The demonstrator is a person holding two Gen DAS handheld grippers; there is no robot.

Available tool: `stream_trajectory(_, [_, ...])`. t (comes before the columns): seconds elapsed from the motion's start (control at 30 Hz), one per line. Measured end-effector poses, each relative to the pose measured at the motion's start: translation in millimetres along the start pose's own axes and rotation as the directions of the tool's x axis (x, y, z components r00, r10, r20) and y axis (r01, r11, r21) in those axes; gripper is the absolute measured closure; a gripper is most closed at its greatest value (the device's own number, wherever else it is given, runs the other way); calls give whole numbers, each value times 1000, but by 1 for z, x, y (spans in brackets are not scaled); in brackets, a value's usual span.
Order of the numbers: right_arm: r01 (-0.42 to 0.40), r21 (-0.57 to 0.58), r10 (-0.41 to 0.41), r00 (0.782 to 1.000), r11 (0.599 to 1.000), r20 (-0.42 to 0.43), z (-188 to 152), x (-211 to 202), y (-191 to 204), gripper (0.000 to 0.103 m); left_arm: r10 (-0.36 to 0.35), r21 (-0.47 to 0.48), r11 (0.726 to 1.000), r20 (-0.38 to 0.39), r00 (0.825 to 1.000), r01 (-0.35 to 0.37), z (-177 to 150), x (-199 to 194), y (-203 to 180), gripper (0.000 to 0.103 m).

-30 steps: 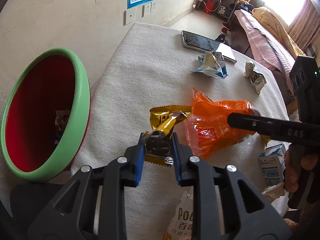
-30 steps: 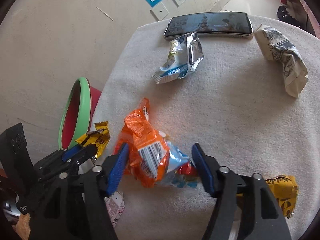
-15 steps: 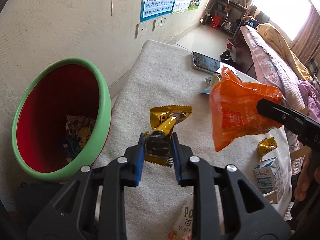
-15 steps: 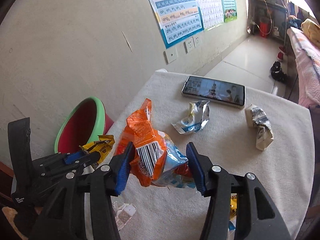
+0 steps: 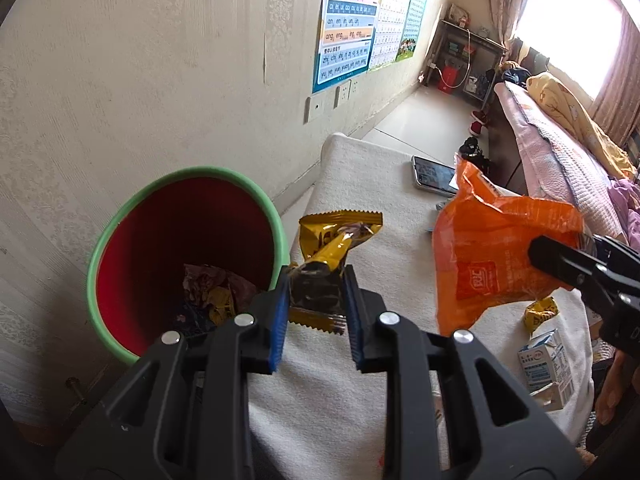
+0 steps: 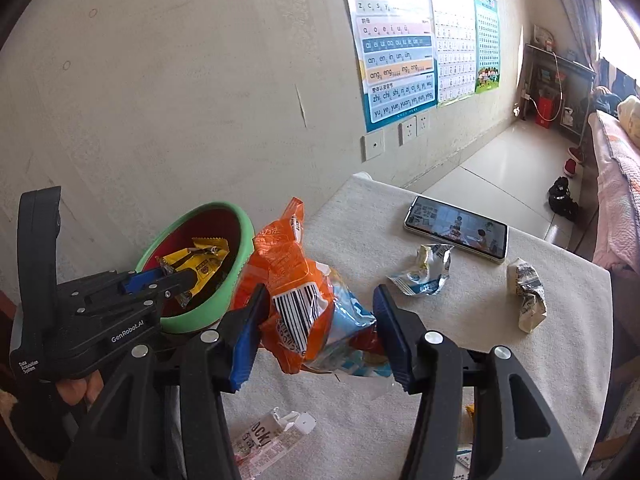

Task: Collect trash
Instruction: 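Carry the gold wrapper and orange bag over the red bin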

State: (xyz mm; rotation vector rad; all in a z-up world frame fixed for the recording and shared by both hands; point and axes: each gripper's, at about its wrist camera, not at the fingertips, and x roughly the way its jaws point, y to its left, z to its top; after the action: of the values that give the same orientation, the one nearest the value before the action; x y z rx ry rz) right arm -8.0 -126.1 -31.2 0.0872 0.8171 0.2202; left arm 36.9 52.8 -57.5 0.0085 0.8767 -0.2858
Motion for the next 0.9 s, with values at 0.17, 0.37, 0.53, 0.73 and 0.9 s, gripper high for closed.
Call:
stream_trajectory(0.17, [-22, -46, 22, 1000, 999, -8, 2, 4, 24, 50, 35, -23, 999, 18, 999, -35, 3, -8, 17, 79])
stream_trajectory(0.37, [-36, -82, 36, 999, 996, -7, 7, 7, 42, 50, 71, -48, 996, 22, 997, -70, 5, -10, 34, 79])
stream_trajectory(0.53, [-31, -96, 30, 999, 995, -15, 10, 13, 48, 50, 96, -59, 994, 21, 995, -95, 6, -8, 45, 79])
stream_trajectory(0.73, [-41, -109, 40, 999, 993, -16, 17, 22, 59, 50, 132, -60, 990, 23, 991, -130, 8, -7, 57, 79])
stream_trajectory(0.9, [-54, -136, 50, 998, 989, -30, 20, 34, 72, 50, 158, -75, 985, 15, 987, -157, 7, -5, 72, 79])
